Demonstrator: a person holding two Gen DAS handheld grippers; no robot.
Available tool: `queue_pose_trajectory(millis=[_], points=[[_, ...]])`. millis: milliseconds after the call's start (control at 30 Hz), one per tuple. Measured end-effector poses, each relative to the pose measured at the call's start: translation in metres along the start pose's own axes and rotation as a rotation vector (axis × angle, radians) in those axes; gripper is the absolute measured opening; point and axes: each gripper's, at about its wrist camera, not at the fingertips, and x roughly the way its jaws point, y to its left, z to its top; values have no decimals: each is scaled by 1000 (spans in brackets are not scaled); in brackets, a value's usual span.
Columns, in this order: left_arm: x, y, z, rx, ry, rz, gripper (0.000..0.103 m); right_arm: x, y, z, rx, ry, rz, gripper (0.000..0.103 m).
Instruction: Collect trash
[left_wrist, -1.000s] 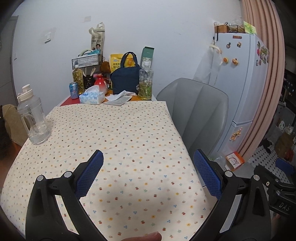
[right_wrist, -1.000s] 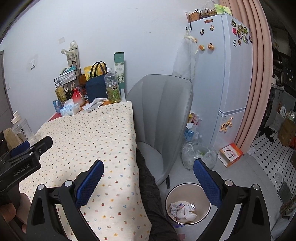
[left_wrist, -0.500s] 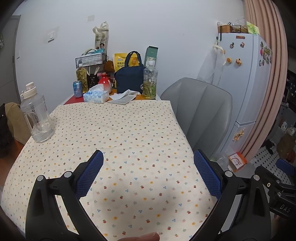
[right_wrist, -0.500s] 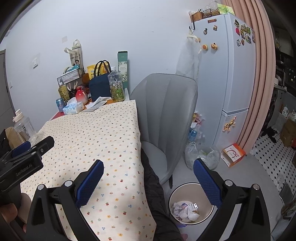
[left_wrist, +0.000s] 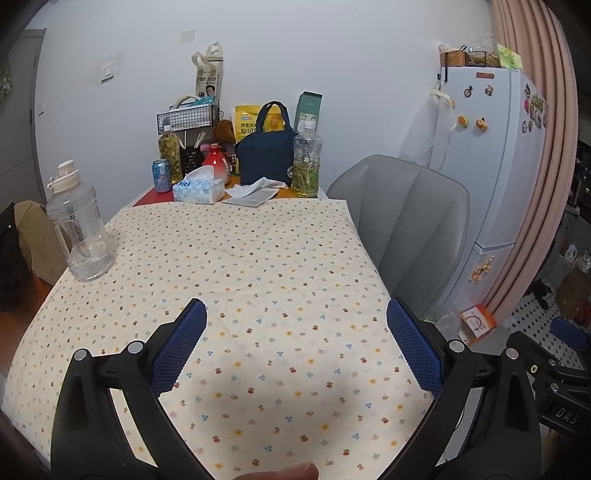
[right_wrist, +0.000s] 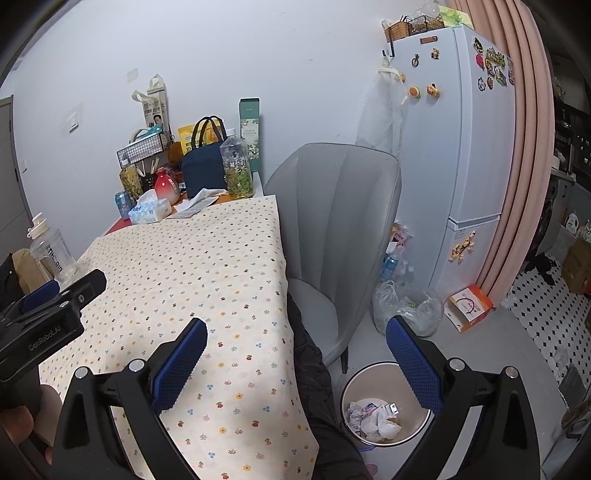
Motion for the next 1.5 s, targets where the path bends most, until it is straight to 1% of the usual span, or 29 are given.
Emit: queue_pose_trajectory(millis=[1233, 1500], points=[[1, 3, -1, -7, 4, 9, 97, 4, 3, -3, -7, 10, 5, 95], [3, 11, -6, -13, 0, 23, 97, 6, 9, -8, -18, 9, 20, 95]])
